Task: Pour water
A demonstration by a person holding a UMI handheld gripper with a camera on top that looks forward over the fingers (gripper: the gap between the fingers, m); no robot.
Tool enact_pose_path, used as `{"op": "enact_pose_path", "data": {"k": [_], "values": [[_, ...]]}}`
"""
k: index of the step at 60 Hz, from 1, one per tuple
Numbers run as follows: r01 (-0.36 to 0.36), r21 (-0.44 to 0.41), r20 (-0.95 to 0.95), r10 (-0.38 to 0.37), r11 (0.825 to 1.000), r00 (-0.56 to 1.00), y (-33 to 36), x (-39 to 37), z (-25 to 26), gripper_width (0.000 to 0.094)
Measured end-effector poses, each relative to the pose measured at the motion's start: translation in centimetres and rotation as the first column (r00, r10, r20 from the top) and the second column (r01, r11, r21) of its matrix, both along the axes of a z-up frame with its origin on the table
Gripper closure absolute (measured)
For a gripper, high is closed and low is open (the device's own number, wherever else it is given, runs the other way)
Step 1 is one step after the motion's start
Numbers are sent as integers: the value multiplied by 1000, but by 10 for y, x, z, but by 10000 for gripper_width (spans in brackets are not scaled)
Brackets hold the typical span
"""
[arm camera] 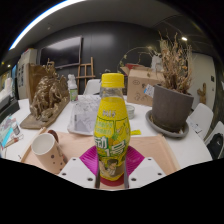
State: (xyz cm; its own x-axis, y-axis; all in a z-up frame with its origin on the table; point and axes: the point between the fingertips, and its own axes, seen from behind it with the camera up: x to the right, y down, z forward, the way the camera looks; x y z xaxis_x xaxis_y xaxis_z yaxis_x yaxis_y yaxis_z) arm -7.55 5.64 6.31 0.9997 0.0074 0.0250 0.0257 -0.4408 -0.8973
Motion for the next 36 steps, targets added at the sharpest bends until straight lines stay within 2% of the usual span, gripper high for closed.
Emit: {"op": "enact_pose_path", "data": {"k": [3,6,14,15,19,20,23,30,36], "values": [[-2,-14,5,2,1000,1000,-2,1,-11,600],[-7,13,5,7,1000,1000,-3,2,-9,579],[11,-9,-13,-11,1000,1000,-8,4,-12,444],[14,-16,-14,-15,1000,1000,-9,6,-12,404],[30,-42,-21,-31,999,999,-20,7,-5,113],[31,-44,-21,-32,999,999,-24,6,-2,65],[36,-46,-16,-37,998,999,-35,5,9,89],[77,-80,20,-76,994,997,-84,-7,41,78],[85,-100,26,-83,991,996,-137,-35,73,76]]}}
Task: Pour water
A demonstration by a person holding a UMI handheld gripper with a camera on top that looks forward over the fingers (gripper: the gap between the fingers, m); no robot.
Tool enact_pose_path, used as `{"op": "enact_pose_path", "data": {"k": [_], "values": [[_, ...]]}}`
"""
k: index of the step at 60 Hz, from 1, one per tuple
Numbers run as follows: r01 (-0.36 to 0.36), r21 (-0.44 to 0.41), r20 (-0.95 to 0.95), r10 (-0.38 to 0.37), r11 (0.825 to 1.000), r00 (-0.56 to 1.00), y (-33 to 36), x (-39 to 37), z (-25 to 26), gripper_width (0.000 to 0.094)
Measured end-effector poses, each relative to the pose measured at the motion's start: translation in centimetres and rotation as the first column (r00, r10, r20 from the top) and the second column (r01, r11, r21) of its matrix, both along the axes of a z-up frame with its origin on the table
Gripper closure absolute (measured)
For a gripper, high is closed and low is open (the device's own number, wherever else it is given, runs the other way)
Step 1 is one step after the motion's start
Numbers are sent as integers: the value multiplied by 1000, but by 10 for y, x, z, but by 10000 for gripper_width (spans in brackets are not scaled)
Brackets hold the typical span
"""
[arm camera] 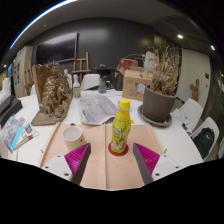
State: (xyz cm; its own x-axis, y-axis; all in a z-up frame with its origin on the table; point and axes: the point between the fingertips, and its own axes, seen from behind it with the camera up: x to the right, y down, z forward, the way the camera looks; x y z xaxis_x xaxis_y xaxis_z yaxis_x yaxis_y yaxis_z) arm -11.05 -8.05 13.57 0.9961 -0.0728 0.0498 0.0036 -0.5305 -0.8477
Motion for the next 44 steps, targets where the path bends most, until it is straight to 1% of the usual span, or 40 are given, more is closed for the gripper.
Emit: {"op": "enact_pose_path", "data": {"k": [7,13,22,33,44], "values": [[2,-11,34,-2,1000,999,-65,-36,35,75],[12,-16,51,-11,1000,999,-114,-65,56,76],[31,-12,37,-31,999,999,-165,-96,78,77],[40,-11,39,-39,999,998,-191,-110,89,75],[54,-52,49,-52,997,997,-202,-105,81,77]]}}
